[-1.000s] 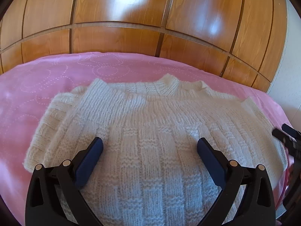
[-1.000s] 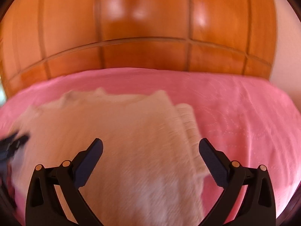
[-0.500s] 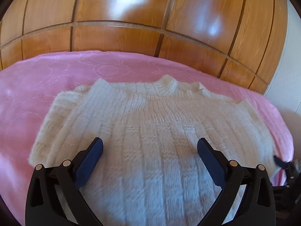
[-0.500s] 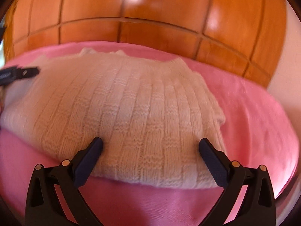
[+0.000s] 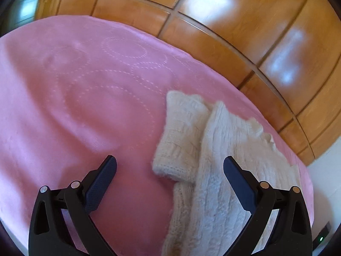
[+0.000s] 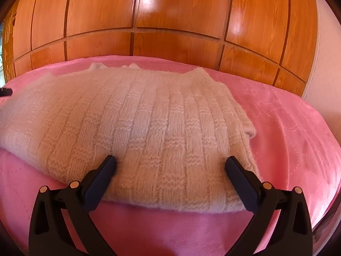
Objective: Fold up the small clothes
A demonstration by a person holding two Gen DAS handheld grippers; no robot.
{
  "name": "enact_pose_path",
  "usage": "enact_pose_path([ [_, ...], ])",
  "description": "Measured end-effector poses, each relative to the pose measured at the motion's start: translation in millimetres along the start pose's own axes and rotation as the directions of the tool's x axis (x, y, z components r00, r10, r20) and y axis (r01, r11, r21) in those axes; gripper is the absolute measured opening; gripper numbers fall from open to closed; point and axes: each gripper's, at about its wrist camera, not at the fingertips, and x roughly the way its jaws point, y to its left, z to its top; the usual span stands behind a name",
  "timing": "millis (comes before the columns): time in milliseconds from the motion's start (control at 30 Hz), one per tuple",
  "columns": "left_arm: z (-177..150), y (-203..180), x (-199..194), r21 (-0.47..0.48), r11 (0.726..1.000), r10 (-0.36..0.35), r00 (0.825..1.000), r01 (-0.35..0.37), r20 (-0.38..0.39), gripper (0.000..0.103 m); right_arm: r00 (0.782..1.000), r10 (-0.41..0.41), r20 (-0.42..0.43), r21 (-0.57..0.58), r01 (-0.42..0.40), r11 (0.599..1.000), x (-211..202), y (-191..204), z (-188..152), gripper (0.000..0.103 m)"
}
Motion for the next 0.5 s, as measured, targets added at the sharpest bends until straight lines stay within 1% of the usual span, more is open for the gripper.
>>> enact_pose_path([
  [33, 0, -5, 3, 0.037, 0.999, -0.02, 1.0, 0.021, -0.011, 0.099, 1.0, 0.001, 0.0, 0.001, -0.001, 1.0, 0, 0, 0, 0.101],
  [67, 0, -8, 5, 0.055, 0.998, -0.037, 0.999, 0.038, -0.026, 0.098, 1.0, 0.001, 0.0, 0.001, -0.001, 1.0, 0, -1, 1, 0.101],
  [100, 0, -11, 9, 0.072, 0.996, -0.056, 0.998, 0.059, -0.041, 0.095, 1.0, 0.002, 0.001, 0.002, -0.002, 1.0, 0, -1, 1, 0.101],
  [167, 0, -16, 16, 0.101, 0.993, -0.062, 0.996, 0.067, -0.057, 0.091, 1.0, 0.003, 0.001, 0.004, -0.003, 1.0, 0, -2, 1, 0.101],
  [200, 2, -15, 19, 0.095, 0.993, -0.059, 0.996, 0.065, -0.061, 0.089, 1.0, 0.002, 0.002, 0.004, -0.002, 1.0, 0, -1, 1, 0.101],
  [300, 6, -9, 23, 0.045, 0.995, -0.082, 0.994, 0.085, -0.066, 0.089, 1.0, 0.003, 0.002, 0.004, -0.003, 1.0, 0, -1, 1, 0.101],
  [367, 6, -11, 23, 0.056, 0.996, -0.069, 0.994, 0.073, -0.08, 0.089, 1.0, 0.003, 0.002, 0.004, -0.003, 1.0, 0, -2, 1, 0.101],
  [467, 10, -22, 29, 0.11, 0.994, -0.015, 0.994, 0.027, -0.109, 0.089, 1.0, 0.004, 0.002, 0.005, -0.004, 1.0, -1, -2, 1, 0.101],
  [500, 11, -24, 30, 0.107, 0.994, -0.01, 0.992, 0.024, -0.13, 0.081, 1.0, 0.004, 0.003, 0.006, -0.004, 1.0, -1, -2, 1, 0.101],
])
